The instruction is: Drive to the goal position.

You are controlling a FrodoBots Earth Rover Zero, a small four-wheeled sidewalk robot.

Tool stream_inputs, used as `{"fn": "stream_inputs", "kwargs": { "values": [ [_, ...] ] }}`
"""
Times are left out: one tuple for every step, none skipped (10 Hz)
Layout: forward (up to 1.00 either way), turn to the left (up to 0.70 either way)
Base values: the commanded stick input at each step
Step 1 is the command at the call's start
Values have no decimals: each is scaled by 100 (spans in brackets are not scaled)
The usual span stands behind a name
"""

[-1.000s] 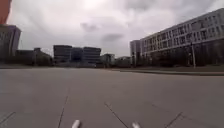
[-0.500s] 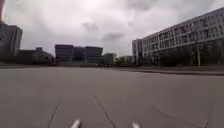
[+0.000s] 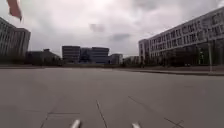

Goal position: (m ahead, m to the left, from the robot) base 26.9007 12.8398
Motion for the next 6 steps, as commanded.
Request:
{"fn": "stream_inputs", "kwargs": {
  "values": [
    [85,0],
    [85,0],
    [85,0],
    [85,0],
    [85,0],
    [85,0]
  ]
}}
